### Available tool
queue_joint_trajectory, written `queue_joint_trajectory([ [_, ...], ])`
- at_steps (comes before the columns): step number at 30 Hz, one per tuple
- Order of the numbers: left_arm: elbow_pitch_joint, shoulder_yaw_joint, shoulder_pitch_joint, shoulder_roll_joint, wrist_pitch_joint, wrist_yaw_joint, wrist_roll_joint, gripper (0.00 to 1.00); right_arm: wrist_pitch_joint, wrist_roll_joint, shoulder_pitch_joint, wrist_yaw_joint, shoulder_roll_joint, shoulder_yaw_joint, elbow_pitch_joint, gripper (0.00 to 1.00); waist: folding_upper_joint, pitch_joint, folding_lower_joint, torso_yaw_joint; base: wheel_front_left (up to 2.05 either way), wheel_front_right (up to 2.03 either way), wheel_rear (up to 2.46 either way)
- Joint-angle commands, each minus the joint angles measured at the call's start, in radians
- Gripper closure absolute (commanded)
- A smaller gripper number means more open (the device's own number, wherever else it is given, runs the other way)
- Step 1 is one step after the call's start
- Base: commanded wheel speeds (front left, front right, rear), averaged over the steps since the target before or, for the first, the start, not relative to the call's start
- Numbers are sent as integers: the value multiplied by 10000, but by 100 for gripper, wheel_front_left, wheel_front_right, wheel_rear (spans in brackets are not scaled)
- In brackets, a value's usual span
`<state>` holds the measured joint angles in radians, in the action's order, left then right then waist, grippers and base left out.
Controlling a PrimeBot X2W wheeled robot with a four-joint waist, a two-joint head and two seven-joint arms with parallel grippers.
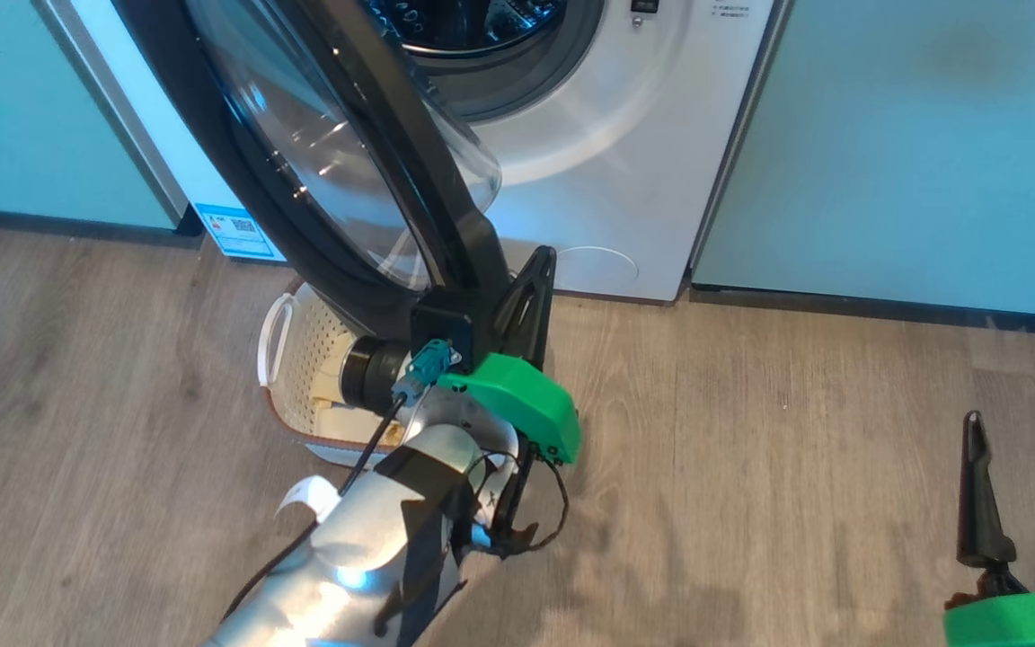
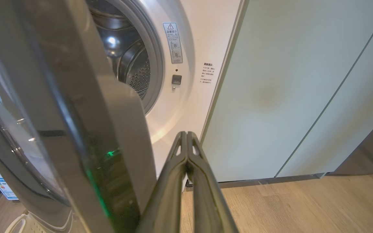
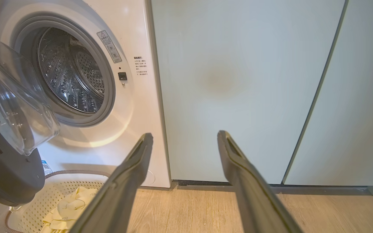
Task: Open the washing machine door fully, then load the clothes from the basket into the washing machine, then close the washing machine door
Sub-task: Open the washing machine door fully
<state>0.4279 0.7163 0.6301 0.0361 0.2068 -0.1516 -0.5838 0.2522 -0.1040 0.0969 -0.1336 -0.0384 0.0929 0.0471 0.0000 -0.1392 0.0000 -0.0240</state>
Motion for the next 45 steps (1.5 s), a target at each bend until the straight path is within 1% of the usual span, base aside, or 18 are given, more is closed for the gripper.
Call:
queue_joint_trajectory([
  [1,-231,-306,355,141,122,-95,-45,100,95,-25,-261,29,-118,-166,317,0,0,1,0,28,0,0,0],
  [10,-419,-177,75,229,150,-264,-56,100,95,16,-234,29,-118,-93,355,0,0,3,0,400,0,0,0],
  [25,-1177,6,-782,509,126,-711,-58,100,95,77,19,29,-118,-18,344,0,0,295,0,1204,0,0,0],
  [37,-1879,-101,-1329,933,118,-1269,15,100,95,143,149,29,-118,12,359,0,0,396,0,1852,0,0,0],
  [45,-2388,-445,-1688,1321,146,-1737,-30,100,95,153,159,29,-118,55,396,0,0,310,0,2119,0,0,0],
])
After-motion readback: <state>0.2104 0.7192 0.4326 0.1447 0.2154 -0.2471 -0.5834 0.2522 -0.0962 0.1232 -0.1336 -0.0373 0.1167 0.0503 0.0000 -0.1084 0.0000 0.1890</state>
